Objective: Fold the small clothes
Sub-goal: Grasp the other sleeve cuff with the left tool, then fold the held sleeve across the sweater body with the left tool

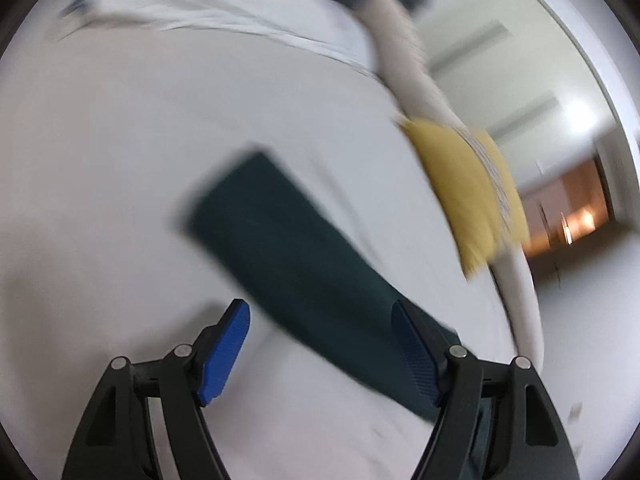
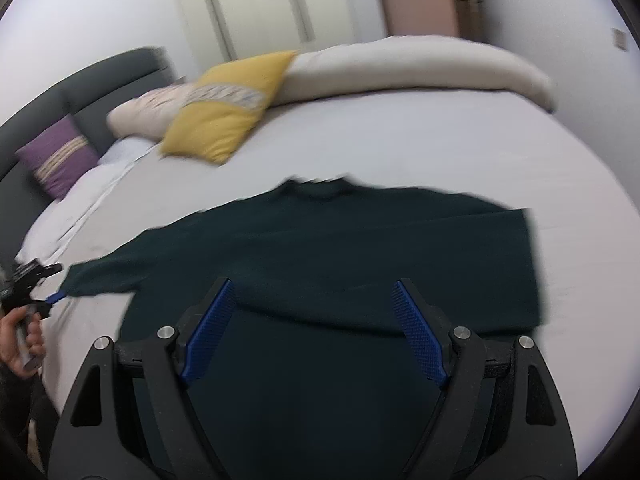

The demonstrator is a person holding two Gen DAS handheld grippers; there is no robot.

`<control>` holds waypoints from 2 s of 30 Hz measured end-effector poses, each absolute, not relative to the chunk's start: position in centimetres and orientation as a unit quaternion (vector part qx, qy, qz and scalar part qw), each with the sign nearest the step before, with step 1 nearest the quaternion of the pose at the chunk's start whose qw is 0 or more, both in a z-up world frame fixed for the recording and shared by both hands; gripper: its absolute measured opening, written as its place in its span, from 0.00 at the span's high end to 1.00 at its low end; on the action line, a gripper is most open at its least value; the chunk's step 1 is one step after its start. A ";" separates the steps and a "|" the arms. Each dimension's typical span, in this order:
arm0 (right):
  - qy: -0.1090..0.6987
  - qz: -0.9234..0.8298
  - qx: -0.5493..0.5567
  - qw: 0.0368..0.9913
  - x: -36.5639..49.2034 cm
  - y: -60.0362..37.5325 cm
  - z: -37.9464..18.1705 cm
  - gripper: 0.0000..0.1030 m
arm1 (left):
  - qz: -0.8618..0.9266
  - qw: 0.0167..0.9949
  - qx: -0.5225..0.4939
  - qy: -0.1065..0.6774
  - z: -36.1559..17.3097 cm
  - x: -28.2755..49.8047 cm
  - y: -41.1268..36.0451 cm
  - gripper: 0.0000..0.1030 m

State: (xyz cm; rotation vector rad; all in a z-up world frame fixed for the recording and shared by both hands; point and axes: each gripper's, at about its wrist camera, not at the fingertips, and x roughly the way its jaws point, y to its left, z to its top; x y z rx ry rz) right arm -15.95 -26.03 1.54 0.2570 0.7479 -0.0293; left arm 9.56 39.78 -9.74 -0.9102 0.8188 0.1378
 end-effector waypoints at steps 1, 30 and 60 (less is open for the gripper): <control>0.365 -0.007 0.126 0.922 -15.6 -24.9 1.4 0.23 | 0.076 0.808 -0.446 0.377 -10.4 9.4 41.4 0.27; 0.388 0.053 0.237 0.889 -15.7 -22.3 -0.5 0.24 | -0.029 0.845 -0.419 0.331 -3.7 14.4 33.0 0.93; 0.431 0.045 0.317 0.844 -9.8 -23.9 -5.8 0.24 | -0.260 0.841 -0.105 0.462 -7.7 10.8 -1.2 0.31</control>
